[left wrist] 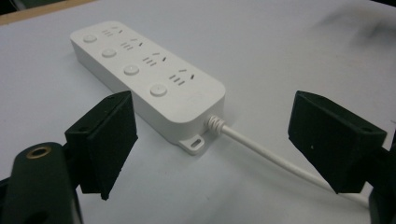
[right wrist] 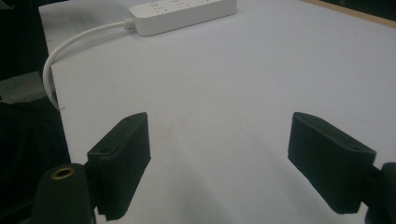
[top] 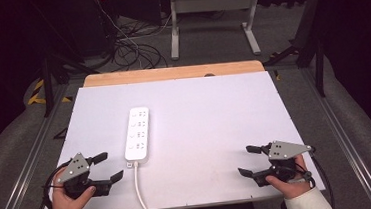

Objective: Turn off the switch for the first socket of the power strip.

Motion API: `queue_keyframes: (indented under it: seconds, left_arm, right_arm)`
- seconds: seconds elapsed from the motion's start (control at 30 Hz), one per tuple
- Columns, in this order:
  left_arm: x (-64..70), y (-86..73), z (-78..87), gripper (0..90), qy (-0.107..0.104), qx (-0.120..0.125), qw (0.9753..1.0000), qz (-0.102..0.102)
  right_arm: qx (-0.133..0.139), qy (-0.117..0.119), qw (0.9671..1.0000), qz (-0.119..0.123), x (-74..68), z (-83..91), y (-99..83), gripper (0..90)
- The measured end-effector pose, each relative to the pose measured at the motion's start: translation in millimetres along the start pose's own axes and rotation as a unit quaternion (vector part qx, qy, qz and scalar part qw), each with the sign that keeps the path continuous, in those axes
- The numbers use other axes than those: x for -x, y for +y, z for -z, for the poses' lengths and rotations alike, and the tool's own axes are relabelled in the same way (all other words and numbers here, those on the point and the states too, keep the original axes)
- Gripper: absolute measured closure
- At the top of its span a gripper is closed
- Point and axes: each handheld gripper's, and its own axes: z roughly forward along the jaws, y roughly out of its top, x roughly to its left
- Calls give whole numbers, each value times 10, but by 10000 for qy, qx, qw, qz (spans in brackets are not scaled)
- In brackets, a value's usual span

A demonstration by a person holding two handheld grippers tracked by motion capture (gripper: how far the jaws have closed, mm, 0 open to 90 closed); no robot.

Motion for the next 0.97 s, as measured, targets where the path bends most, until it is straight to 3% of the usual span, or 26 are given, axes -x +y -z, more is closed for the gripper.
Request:
queue_keyframes:
  seconds: [0.23, 0.5, 0.97]
  left_arm:
    - [23, -50, 9, 169, 76, -1, 10000, -19]
    - [38, -40, 0, 150, 107, 90, 9995, 276]
    - [46, -23, 23, 132, 293, 176, 9994, 58]
  right_arm:
    - [-22, -15, 10000, 16, 2, -6, -6, 216]
    - [3, -33, 10000, 13, 7, -2, -7, 211]
    - [-11, -7, 10000, 7, 5, -15, -14, 211]
